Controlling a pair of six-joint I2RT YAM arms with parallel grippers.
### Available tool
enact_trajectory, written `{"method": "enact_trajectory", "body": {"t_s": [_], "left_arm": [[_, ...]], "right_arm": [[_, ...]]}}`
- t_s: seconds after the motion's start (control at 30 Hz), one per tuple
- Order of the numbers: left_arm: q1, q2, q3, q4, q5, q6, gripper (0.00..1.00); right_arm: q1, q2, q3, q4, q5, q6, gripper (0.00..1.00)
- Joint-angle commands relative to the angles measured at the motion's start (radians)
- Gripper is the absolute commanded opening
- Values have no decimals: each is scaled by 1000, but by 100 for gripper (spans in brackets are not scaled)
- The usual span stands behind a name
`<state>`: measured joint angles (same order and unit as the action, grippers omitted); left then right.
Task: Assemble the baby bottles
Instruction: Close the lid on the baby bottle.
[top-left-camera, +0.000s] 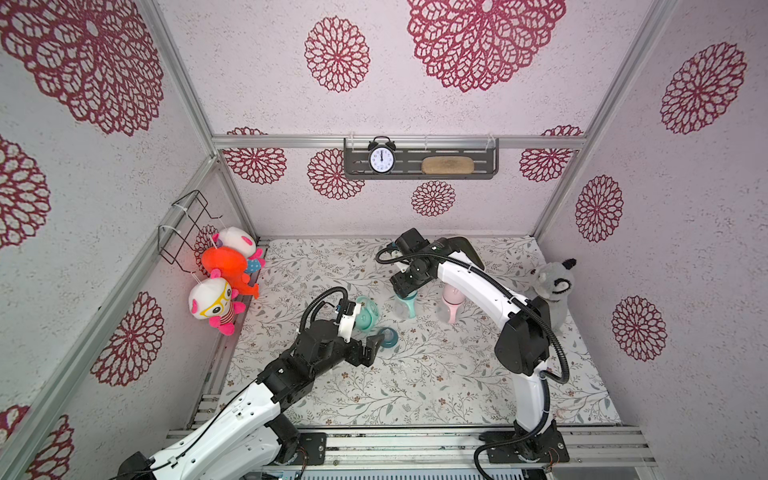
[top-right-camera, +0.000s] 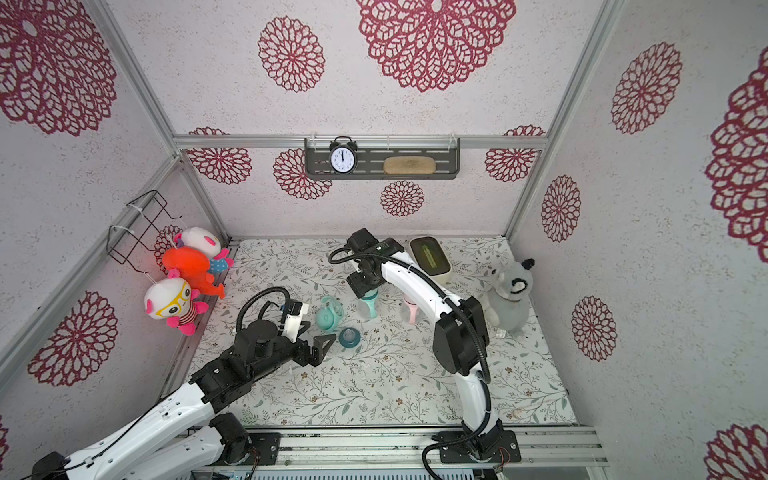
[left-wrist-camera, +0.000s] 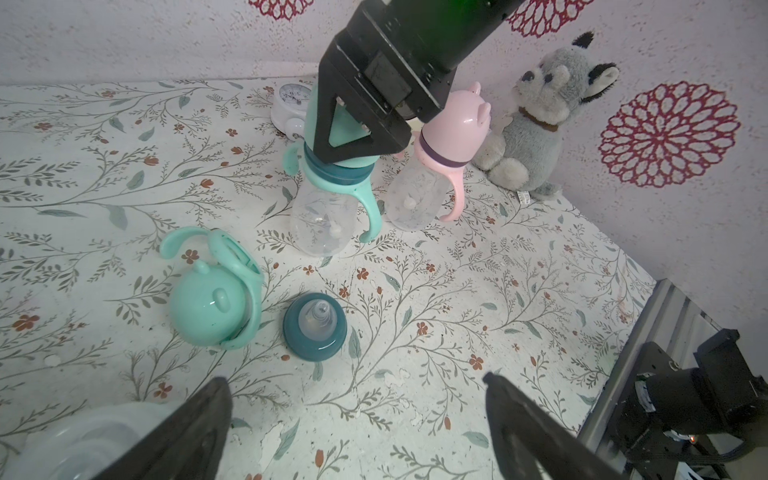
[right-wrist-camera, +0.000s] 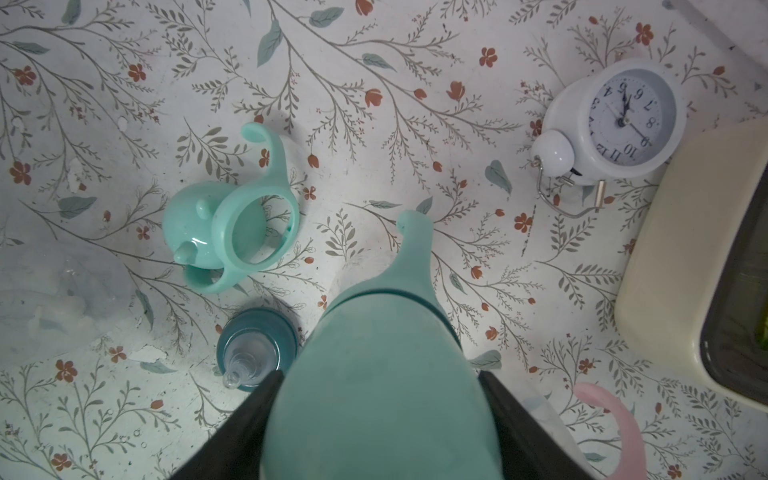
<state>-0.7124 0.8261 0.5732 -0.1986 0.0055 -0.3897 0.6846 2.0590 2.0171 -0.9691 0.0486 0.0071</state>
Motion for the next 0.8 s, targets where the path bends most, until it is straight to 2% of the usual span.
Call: {"method": "enact_trajectory", "body": {"t_s": [0.0, 0.77], "left_arm": [[8, 5, 14, 16, 2, 6, 98], [8, -4, 6, 16, 2, 0, 98]], "right_arm": [[3, -3, -4, -7, 9, -13, 71], [13, -64, -122, 56, 28, 0, 71]]}}
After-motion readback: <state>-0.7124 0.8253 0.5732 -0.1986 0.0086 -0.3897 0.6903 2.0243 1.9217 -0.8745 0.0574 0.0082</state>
